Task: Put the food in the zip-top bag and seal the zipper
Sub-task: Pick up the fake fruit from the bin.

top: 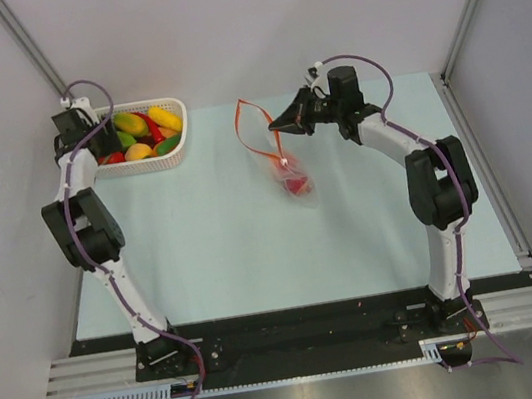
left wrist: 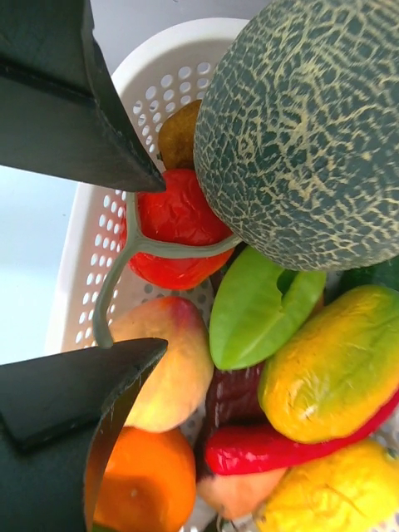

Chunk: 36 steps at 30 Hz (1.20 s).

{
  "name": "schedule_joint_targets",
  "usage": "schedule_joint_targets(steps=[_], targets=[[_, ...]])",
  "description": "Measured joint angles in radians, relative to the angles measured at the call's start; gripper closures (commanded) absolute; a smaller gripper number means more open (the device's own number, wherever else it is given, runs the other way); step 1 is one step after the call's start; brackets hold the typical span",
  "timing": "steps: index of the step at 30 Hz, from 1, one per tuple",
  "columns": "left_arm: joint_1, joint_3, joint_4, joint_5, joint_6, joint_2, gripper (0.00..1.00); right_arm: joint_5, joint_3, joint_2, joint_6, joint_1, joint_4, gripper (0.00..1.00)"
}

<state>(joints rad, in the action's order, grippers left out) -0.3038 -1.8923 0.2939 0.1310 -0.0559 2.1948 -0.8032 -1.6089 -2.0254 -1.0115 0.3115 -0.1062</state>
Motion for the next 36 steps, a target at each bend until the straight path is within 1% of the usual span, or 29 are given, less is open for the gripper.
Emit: schedule_joint_targets(steps=[8, 9, 11, 12, 14, 17, 18, 19, 27, 36], targets=[[0.003, 0.002, -0.017, -0.048, -0.056, 0.031, 0.41, 0.0, 0.0, -0.011, 0.004, -0.004, 0.007, 1.0], [0.004, 0.002, -0.023, -0.053, -0.06, 0.034, 0.47, 0.0, 0.0, -0.011, 0.005, -0.004, 0.008, 1.0], [0.005, 0.002, -0.029, -0.061, -0.069, 0.037, 0.55, 0.0, 0.0, -0.011, 0.01, -0.004, 0.01, 1.0], [0.007, 0.002, -0.032, -0.066, -0.076, 0.039, 0.64, 0.0, 0.0, -0.011, 0.012, -0.004, 0.011, 1.0], [0.01, 0.002, -0.034, -0.071, -0.086, 0.04, 0.7, 0.0, 0.0, -0.011, 0.018, -0.005, 0.013, 1.0], [0.015, 0.002, -0.034, -0.076, -0.088, 0.04, 0.83, 0.0, 0.0, -0.011, 0.021, -0.006, 0.016, 1.0], [0.016, 0.002, -0.034, -0.076, -0.092, 0.04, 0.93, 0.0, 0.0, -0.011, 0.022, -0.006, 0.017, 1.0], [0.017, 0.002, -0.034, -0.076, -0.094, 0.04, 0.99, 0.0, 0.0, -0.011, 0.022, -0.007, 0.019, 1.0], [0.018, 0.0, -0.034, -0.08, -0.099, 0.038, 1.0, 0.0, 0.0, -0.011, 0.029, -0.007, 0.02, 1.0], [0.023, -0.028, -0.052, -0.103, -0.047, -0.006, 1.0, 0.0, 0.0, -0.011, 0.04, -0.003, 0.02, 1.0]])
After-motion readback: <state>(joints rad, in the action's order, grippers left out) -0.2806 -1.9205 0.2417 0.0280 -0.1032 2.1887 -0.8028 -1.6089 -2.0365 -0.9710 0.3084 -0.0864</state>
